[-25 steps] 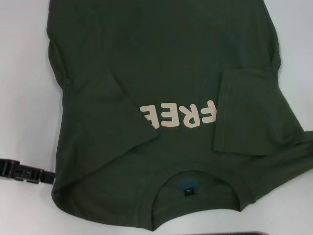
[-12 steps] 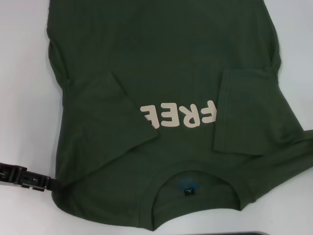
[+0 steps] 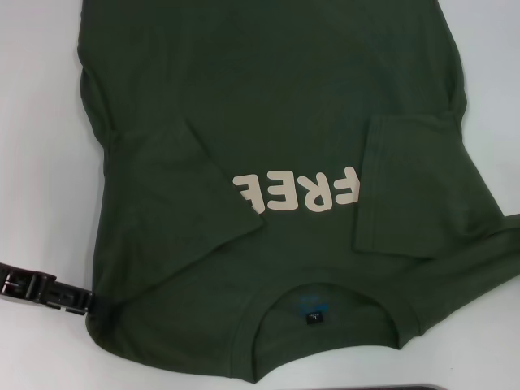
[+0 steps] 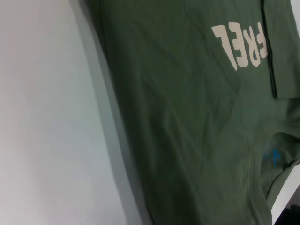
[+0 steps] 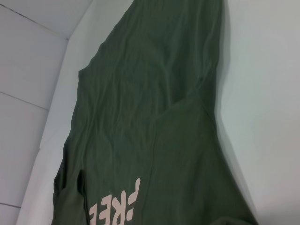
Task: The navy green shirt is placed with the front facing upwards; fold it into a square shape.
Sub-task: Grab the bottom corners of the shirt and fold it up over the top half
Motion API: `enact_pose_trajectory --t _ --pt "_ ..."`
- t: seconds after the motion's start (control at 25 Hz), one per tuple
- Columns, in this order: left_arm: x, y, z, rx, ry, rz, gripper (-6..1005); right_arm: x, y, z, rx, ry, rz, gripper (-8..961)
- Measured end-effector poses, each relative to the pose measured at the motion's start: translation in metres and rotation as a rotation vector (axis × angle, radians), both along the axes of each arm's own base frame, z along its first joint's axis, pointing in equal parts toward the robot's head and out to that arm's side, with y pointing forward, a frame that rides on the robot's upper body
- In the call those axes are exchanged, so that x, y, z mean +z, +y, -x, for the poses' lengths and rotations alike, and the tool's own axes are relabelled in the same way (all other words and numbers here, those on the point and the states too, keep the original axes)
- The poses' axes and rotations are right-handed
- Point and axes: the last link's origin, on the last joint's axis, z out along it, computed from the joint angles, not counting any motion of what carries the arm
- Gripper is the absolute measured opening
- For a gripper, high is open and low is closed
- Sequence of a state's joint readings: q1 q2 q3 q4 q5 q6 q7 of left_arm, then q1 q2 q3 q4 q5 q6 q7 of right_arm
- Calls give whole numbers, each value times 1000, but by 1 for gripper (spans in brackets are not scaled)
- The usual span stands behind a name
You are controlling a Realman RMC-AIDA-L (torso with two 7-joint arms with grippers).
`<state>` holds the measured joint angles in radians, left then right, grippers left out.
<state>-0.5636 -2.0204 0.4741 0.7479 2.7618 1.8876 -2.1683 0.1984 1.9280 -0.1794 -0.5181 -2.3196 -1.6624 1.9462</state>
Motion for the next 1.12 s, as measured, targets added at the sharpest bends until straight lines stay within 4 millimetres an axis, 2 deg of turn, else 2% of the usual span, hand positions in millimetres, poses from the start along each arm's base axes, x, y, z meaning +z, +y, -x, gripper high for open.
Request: enact_pose_trajectory --t 1.12 --pt "-1 2 -2 -23 12 17 654 0 1 0 -3 3 -2 30"
